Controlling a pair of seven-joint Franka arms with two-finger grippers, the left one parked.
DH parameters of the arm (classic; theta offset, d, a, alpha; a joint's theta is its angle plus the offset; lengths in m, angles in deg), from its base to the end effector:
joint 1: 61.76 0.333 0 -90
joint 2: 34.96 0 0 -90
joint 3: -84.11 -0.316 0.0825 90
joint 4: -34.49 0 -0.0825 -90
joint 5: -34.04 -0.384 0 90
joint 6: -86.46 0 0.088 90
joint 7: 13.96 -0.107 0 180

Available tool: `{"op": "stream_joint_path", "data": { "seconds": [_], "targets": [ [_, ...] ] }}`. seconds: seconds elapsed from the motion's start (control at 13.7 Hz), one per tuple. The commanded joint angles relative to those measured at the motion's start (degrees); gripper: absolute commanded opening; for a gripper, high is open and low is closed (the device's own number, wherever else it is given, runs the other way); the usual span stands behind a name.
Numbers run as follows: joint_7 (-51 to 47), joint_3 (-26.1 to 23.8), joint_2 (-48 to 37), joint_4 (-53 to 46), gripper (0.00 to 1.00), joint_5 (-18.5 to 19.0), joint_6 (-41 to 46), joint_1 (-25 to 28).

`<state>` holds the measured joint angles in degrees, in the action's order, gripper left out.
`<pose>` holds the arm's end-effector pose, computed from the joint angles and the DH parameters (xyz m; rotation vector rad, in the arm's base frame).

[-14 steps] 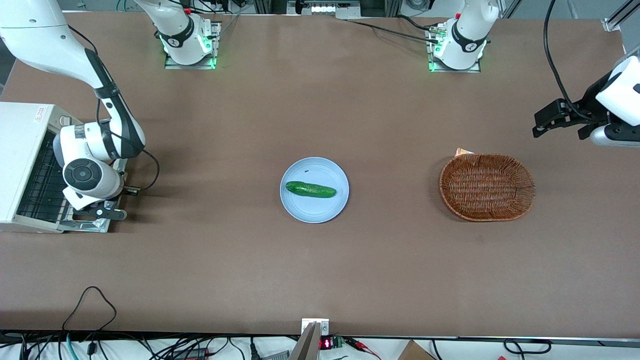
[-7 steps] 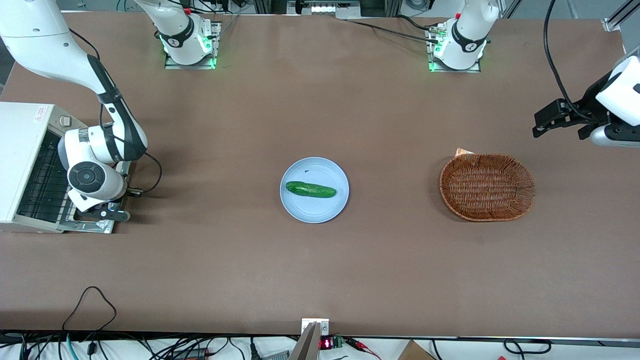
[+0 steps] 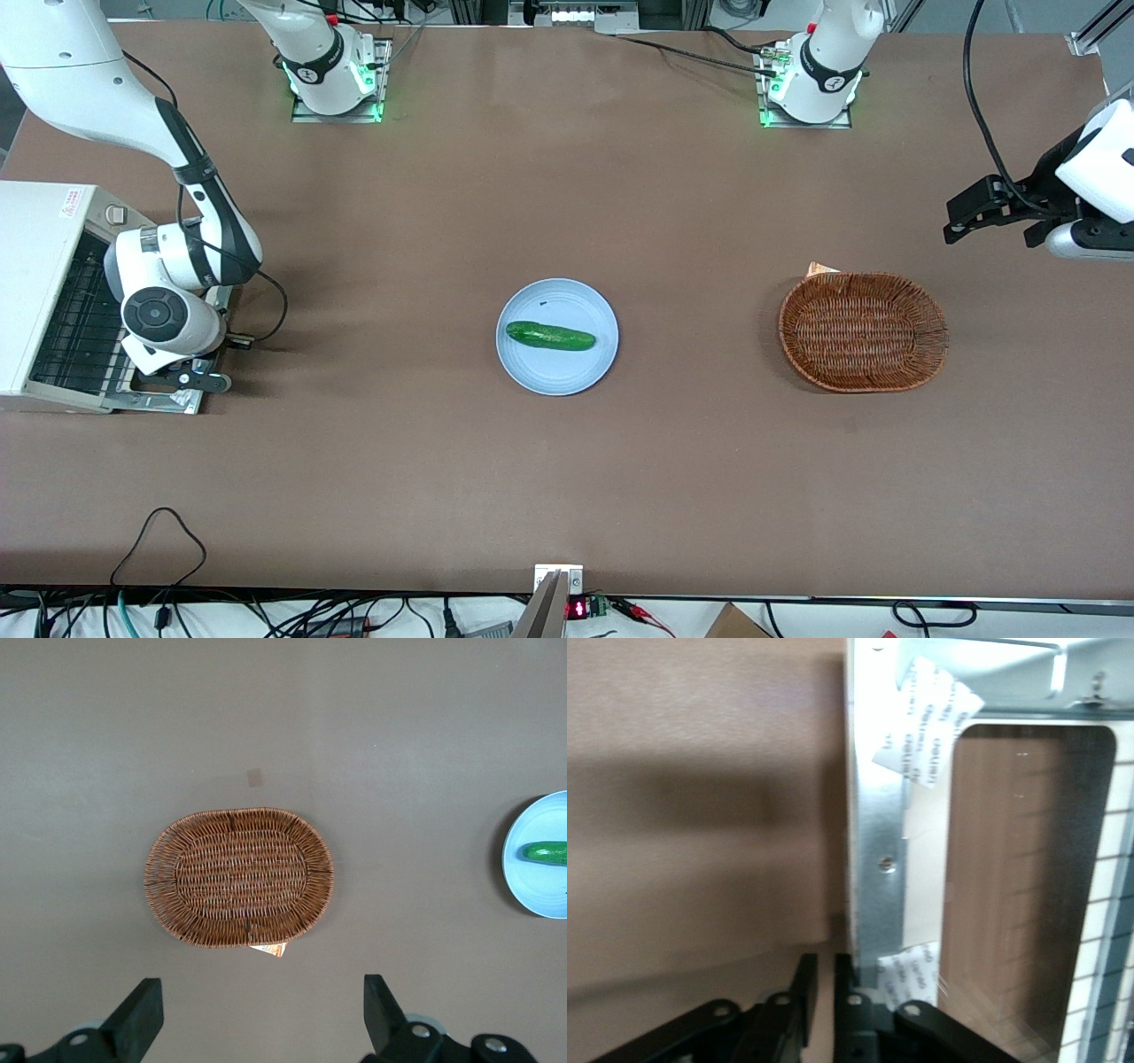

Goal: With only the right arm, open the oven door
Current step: 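Push the door further down with the right gripper until fully open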

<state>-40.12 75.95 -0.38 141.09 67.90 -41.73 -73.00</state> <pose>0.6164 -0.0528 0.1801 2.7609 -0.1479 -0.1808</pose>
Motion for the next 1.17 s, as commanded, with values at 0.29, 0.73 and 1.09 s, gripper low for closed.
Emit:
{"op": "stream_joint_path", "data": {
  "seconds": [0.29,0.73,1.09],
  "targets": [
    [-4.25,-3.96,-1.8,1.06,0.77,-1.68,1.8,0.26],
    [-4.08,-6.07,-6.62,1.24,0.07,-5.64,5.66,1.05],
    [5.57,-6.95,-18.91,0.89,0.04,-18.79,15.85,0.7]
  ]
}}
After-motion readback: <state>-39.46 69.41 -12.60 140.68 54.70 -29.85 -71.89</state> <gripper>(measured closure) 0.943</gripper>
